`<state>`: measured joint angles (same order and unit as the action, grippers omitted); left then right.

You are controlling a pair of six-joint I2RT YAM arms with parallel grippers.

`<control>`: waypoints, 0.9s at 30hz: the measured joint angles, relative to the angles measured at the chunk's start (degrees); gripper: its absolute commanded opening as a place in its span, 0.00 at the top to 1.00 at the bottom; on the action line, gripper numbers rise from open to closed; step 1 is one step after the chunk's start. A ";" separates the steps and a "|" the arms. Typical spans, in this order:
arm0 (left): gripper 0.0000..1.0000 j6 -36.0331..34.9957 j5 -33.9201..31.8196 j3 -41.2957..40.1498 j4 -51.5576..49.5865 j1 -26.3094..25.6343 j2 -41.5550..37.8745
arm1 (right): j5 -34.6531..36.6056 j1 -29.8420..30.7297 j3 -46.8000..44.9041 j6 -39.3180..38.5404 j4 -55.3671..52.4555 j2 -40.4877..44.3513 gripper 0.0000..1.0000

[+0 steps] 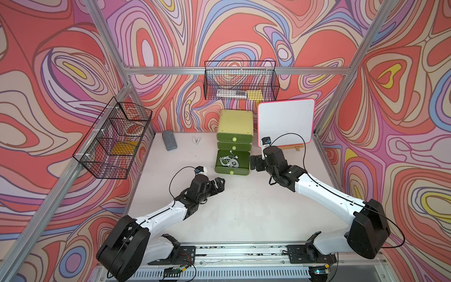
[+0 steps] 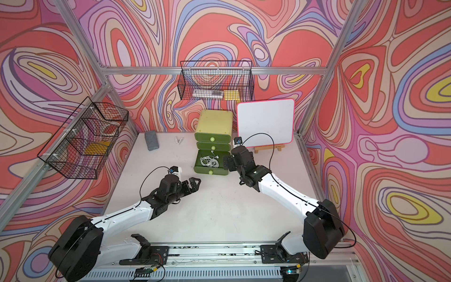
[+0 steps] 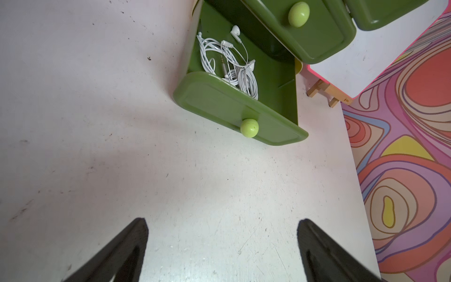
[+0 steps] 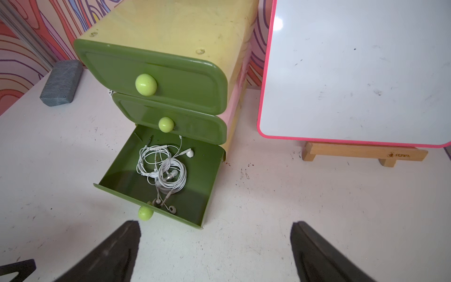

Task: Place the wired earphones into the drawer by color
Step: Place the wired earphones in the drawer, then close the drawer in the storage box.

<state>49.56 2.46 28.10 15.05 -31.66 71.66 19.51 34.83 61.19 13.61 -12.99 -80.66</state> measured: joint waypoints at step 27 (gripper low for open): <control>0.33 -2.01 -4.13 11.93 13.53 -3.93 23.41 | 3.21 -1.16 -12.04 1.46 10.03 4.33 0.02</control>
<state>47.55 -1.67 40.03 28.58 -35.59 95.07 22.72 33.67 49.15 15.07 -2.96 -76.34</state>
